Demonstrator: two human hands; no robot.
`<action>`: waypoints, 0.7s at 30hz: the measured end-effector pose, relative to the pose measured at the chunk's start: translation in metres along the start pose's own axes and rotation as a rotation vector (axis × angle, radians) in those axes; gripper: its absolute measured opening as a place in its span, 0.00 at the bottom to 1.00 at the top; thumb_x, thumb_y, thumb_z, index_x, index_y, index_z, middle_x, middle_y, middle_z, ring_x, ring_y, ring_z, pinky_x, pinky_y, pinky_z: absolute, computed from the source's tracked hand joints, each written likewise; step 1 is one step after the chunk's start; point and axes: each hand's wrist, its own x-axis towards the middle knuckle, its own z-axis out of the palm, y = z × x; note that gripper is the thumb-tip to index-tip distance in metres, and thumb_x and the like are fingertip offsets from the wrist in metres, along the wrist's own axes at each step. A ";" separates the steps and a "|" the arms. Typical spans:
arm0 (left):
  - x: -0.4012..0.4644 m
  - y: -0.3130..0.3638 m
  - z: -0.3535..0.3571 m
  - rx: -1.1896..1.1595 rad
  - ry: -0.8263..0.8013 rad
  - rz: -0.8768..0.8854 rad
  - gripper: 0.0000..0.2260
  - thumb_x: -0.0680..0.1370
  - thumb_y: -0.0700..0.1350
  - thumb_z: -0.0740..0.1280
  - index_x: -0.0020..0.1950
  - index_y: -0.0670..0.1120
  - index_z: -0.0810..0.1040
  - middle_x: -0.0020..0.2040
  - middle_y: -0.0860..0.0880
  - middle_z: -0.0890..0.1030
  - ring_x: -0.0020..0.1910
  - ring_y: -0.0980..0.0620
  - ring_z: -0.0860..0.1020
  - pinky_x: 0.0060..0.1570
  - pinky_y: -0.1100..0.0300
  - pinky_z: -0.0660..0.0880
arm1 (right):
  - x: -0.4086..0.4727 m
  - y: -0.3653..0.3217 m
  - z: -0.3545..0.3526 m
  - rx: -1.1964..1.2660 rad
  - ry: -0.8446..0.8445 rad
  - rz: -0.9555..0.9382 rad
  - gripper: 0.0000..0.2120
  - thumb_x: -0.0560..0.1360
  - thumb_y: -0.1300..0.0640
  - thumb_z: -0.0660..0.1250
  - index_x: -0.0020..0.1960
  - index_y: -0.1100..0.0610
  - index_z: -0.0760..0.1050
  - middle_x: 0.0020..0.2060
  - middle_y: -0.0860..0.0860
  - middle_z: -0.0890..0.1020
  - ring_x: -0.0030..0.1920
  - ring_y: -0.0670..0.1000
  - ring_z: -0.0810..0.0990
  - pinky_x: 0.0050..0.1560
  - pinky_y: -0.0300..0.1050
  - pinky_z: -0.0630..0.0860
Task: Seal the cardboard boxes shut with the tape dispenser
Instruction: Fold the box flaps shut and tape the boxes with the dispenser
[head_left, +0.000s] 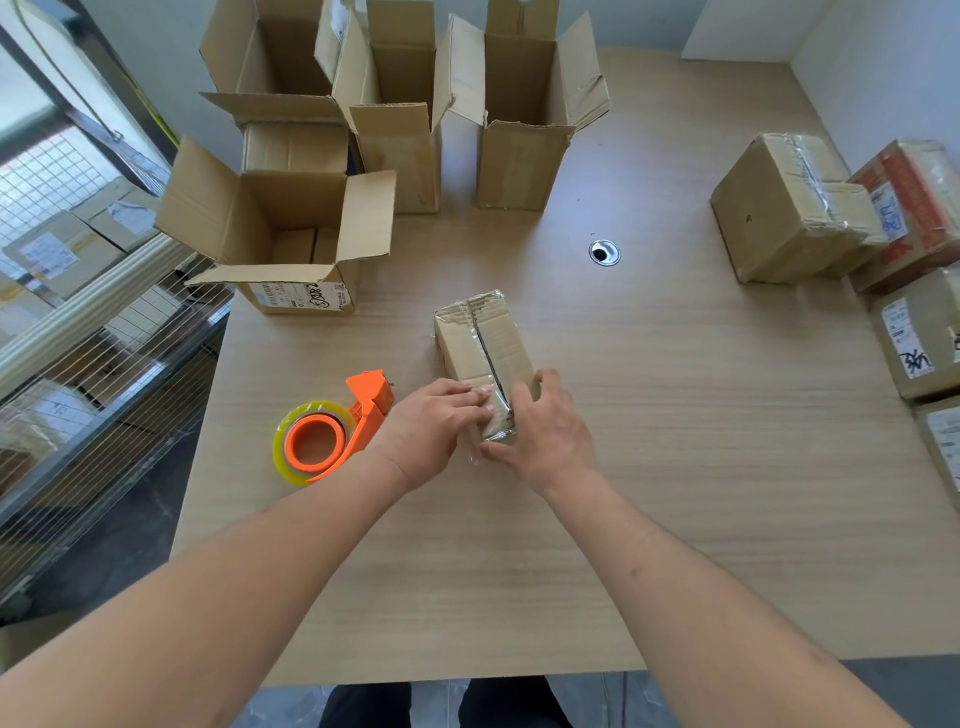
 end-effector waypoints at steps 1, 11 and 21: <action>0.000 -0.001 -0.001 -0.004 -0.012 -0.006 0.30 0.61 0.27 0.74 0.61 0.46 0.84 0.64 0.49 0.82 0.63 0.45 0.80 0.61 0.56 0.78 | 0.000 0.000 0.000 -0.011 0.007 -0.011 0.33 0.67 0.37 0.78 0.60 0.54 0.69 0.64 0.55 0.65 0.58 0.59 0.74 0.51 0.51 0.76; -0.004 0.006 0.005 -0.107 -0.025 -0.085 0.26 0.66 0.28 0.72 0.62 0.45 0.83 0.67 0.48 0.80 0.66 0.42 0.77 0.60 0.49 0.79 | 0.003 0.008 -0.002 -0.034 0.002 -0.045 0.32 0.65 0.39 0.80 0.62 0.52 0.72 0.64 0.56 0.66 0.55 0.59 0.77 0.44 0.53 0.78; -0.003 0.007 -0.002 -0.040 -0.096 -0.041 0.30 0.64 0.28 0.74 0.65 0.43 0.82 0.69 0.46 0.78 0.68 0.42 0.76 0.66 0.53 0.75 | 0.003 -0.003 0.007 0.092 0.017 0.072 0.43 0.60 0.30 0.76 0.62 0.57 0.68 0.62 0.55 0.67 0.55 0.57 0.75 0.53 0.52 0.77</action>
